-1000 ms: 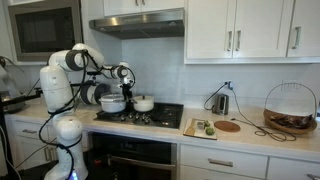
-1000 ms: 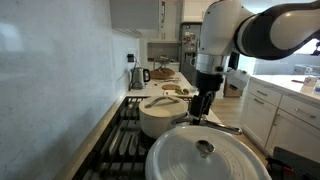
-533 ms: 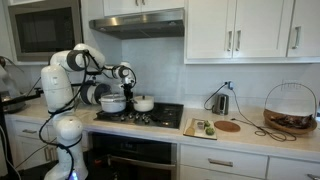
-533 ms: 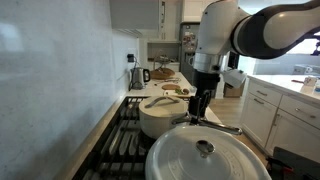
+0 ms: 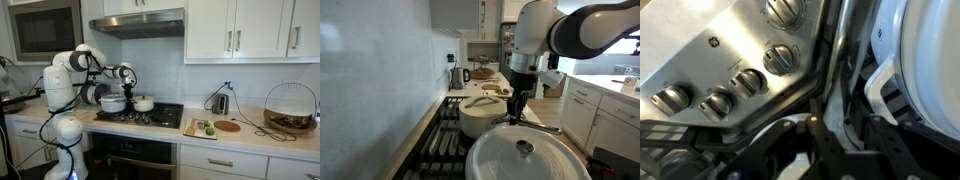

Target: Slide the cream white pot to the right side of the stove

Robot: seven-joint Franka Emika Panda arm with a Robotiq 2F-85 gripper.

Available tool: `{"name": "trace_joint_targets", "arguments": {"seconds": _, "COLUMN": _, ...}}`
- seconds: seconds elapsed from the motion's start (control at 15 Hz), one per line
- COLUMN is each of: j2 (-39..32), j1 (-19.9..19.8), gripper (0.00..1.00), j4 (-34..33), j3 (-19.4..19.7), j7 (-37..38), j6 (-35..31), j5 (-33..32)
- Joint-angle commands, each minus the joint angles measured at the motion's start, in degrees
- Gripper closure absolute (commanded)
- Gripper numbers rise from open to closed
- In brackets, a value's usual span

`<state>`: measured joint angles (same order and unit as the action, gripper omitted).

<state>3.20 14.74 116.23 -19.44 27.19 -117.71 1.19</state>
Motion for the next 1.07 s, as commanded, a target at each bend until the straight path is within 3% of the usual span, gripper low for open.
{"name": "trace_joint_targets", "arguments": {"seconds": 0.0, "j2": -1.47, "j1": 0.76, "gripper": 0.66, "j4": -1.80, "j3": 0.44, "j7": -0.49, "j6": 0.36, "j5": 0.05}}
{"name": "trace_joint_targets", "arguments": {"seconds": 0.07, "j2": -1.49, "j1": 0.76, "gripper": 0.64, "j4": -1.83, "j3": 0.46, "j7": -0.32, "j6": 0.53, "j5": 0.04}}
{"name": "trace_joint_targets", "arguments": {"seconds": 0.2, "j2": -1.45, "j1": 0.78, "gripper": 0.70, "j4": -1.83, "j3": 0.47, "j7": -0.34, "j6": 0.56, "j5": 0.00}}
{"name": "trace_joint_targets", "arguments": {"seconds": 0.27, "j2": -1.41, "j1": 0.75, "gripper": 0.77, "j4": -1.83, "j3": 0.49, "j7": -0.25, "j6": 0.57, "j5": -0.20}}
{"name": "trace_joint_targets", "arguments": {"seconds": 0.33, "j2": -1.33, "j1": 0.74, "gripper": 0.91, "j4": -1.84, "j3": 0.53, "j7": -0.22, "j6": 0.65, "j5": -0.21}}
{"name": "trace_joint_targets", "arguments": {"seconds": 1.0, "j2": -1.40, "j1": 0.58, "gripper": 0.93, "j4": -2.41, "j3": 0.91, "j7": -1.34, "j6": 2.97, "j5": -2.17}}
